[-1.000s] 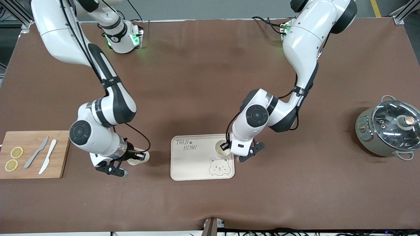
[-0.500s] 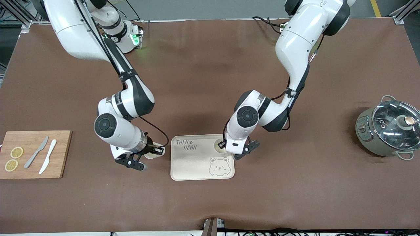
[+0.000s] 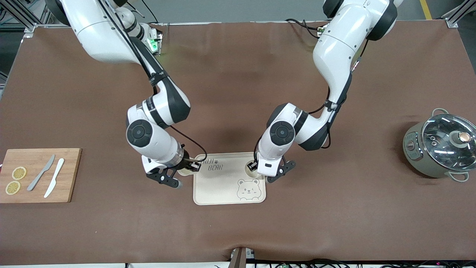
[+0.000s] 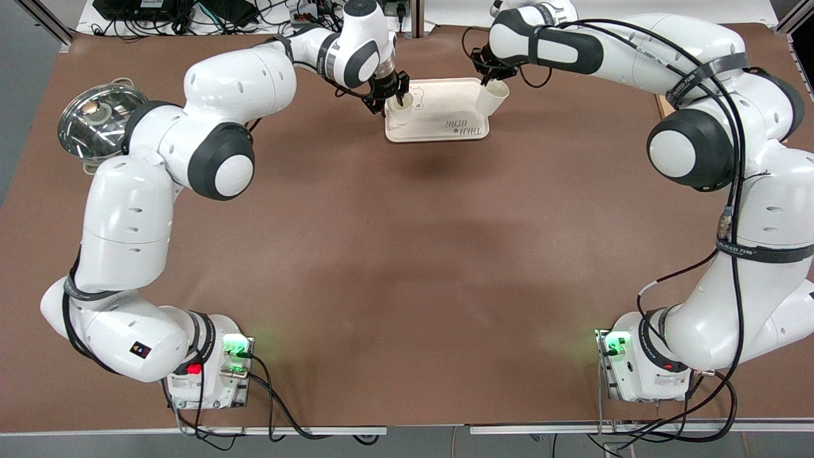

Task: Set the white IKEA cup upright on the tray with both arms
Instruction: 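Lower both cups upright onto the tray with both grippers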

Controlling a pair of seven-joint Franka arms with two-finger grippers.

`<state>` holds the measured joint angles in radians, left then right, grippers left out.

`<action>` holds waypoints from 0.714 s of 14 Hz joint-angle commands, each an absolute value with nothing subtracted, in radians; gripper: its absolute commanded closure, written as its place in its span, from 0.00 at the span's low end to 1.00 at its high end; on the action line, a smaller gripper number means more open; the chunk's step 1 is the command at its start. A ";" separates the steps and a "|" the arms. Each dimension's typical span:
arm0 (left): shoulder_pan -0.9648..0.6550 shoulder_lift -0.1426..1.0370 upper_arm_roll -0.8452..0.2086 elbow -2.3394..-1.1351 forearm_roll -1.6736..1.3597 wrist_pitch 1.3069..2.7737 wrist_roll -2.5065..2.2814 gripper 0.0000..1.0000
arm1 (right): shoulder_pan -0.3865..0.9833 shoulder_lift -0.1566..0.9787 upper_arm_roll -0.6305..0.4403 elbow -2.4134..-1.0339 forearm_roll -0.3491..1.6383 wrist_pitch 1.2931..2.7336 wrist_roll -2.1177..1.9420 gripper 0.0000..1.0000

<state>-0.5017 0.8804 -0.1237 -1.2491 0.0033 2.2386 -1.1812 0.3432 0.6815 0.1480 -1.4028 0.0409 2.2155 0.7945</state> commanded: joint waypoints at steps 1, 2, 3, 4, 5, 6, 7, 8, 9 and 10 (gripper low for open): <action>-0.508 0.839 -0.106 -1.247 0.009 2.233 -1.190 0.00 | 0.391 0.692 0.135 -1.368 -0.046 2.201 0.900 1.00; -0.503 0.825 -0.101 -1.249 0.009 2.232 -1.190 0.00 | 0.402 0.699 0.135 -1.368 -0.075 2.204 0.926 1.00; -0.497 0.801 -0.100 -1.249 0.008 2.230 -1.189 0.00 | 0.413 0.703 0.135 -1.368 -0.090 2.209 0.943 1.00; -0.489 0.779 -0.100 -1.249 0.008 2.230 -1.187 0.00 | 0.420 0.712 0.135 -1.365 -0.094 2.212 0.957 1.00; -0.471 0.755 -0.100 -1.253 0.011 2.223 -1.183 0.00 | 0.426 0.718 0.135 -1.355 -0.095 2.214 0.969 1.00; -0.451 0.730 -0.100 -1.258 0.023 2.194 -1.181 0.00 | 0.442 0.732 0.133 -1.335 -0.097 2.215 0.985 1.00; -0.448 0.701 -0.101 -1.259 0.052 2.156 -1.180 0.00 | 0.452 0.747 0.133 -1.315 -0.109 2.215 1.006 1.00; -0.436 0.674 -0.101 -1.264 0.058 2.120 -1.163 0.00 | 0.457 0.756 0.133 -1.301 -0.120 2.215 1.021 1.00; -0.414 0.648 -0.104 -1.266 0.057 2.085 -1.131 0.00 | 0.462 0.771 0.133 -1.293 -0.123 2.217 1.028 1.00; -0.402 0.623 -0.106 -1.266 0.055 2.042 -1.100 0.00 | 0.465 0.781 0.133 -1.278 -0.123 2.218 1.028 1.00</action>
<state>-0.4250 0.6934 -0.1008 -1.2280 0.0363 2.1059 -1.1416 0.4473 0.7346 0.1438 -1.3455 -0.1006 2.2238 0.9965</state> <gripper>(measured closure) 0.000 0.965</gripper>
